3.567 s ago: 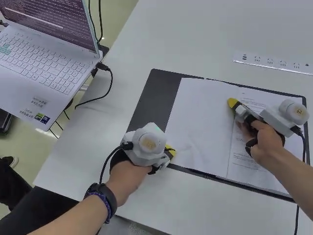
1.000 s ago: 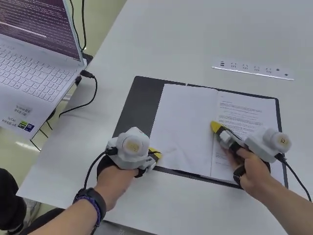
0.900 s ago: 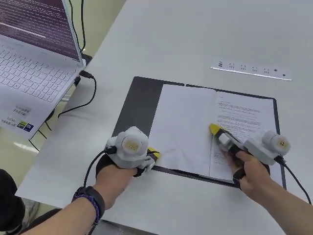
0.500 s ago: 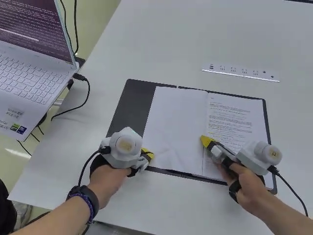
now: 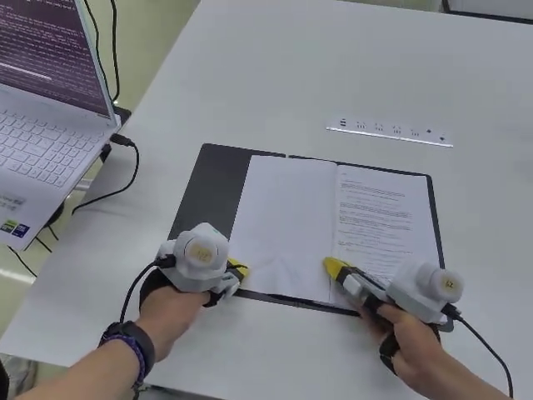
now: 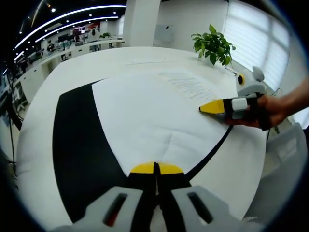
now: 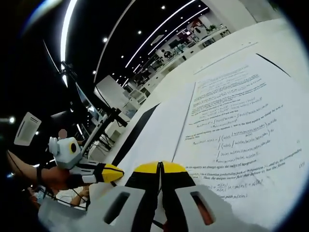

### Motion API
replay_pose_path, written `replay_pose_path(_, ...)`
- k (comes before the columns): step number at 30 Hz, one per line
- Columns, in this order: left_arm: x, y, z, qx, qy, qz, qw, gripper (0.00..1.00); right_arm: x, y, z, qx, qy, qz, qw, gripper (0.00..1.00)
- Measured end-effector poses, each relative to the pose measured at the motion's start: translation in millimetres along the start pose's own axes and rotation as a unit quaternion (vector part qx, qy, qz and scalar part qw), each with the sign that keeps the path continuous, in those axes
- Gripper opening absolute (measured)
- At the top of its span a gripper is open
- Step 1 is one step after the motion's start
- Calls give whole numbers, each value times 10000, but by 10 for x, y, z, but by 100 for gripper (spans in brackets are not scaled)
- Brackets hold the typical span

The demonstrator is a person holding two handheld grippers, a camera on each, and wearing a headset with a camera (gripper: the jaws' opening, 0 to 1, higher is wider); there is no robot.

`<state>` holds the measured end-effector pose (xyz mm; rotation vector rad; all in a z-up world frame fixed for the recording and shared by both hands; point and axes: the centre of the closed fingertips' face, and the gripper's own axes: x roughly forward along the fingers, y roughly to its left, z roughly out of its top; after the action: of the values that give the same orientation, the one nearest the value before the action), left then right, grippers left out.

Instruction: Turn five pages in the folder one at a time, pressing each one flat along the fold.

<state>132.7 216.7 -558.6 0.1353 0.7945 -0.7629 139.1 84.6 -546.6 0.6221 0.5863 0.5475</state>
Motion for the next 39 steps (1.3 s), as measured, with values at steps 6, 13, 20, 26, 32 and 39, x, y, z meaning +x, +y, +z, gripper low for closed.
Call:
replay_pose_path(6, -7, -4, 0, -32, -40, 58, 10000, 0, -105, 60, -111, 66, -3, -7, 10000, 0)
replay_pose_path(13, -13, -7, 0, 16, -9, 32, 10000, 0, -176, 105, -203, 130, 104, -40, 9999, 0)
replay_pose_path(20, -16, -7, -3, -1, 4, 42, 10000, 0, -235, 132, -263, 378, 98, -139, 9991, 0)
replay_pose_path(26, -10, -9, 0, 17, 88, 62, 9999, 0, -247, 141, -274, 407, 174, -178, 9989, 0)
replay_pose_path(32, -8, 1, 11, -370, 102, 160, 9991, 0, -247, 129, -259, 521, 205, -279, 9980, 0)
replay_pose_path(39, -9, -91, 20, -277, 265, 84, 9992, 6, -329, 150, -231, 610, 99, -443, 9971, 3)
